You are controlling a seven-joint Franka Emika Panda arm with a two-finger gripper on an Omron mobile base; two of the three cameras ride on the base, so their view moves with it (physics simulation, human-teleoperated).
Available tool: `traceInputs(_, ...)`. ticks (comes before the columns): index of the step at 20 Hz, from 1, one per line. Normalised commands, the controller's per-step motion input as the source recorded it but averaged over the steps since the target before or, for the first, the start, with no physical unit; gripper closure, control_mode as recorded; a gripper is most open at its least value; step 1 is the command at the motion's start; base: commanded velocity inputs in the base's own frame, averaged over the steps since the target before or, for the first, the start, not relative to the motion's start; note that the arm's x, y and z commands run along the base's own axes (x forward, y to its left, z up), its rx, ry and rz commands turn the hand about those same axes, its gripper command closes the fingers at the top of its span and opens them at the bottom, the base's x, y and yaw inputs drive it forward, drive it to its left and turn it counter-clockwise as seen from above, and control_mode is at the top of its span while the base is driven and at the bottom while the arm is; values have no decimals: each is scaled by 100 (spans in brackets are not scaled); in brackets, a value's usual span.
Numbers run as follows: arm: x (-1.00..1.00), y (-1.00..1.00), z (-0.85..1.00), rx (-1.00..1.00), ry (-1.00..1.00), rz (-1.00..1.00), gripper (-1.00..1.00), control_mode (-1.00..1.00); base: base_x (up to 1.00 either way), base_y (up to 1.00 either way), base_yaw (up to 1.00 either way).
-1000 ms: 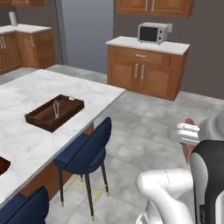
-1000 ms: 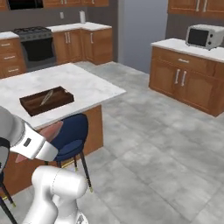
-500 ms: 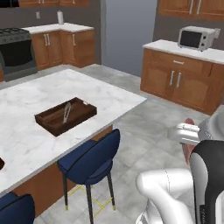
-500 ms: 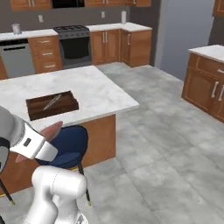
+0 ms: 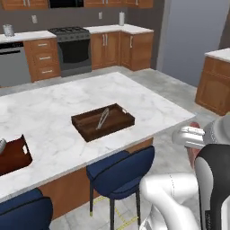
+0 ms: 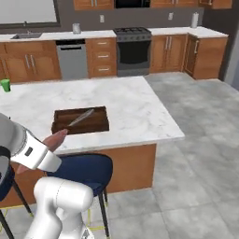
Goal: Gather the lime and eggplant from the fridge and place them on a tray on the dining counter. Then gather the steak and fish from the fridge and place them on the other tray.
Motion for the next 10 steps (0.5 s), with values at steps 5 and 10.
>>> traceInputs(5, 0, 0, 0, 0, 0, 0, 100, 100, 59, -5, 52)
traceInputs(10, 0, 0, 0, 0, 0, 0, 100, 100, 81, -29, 37)
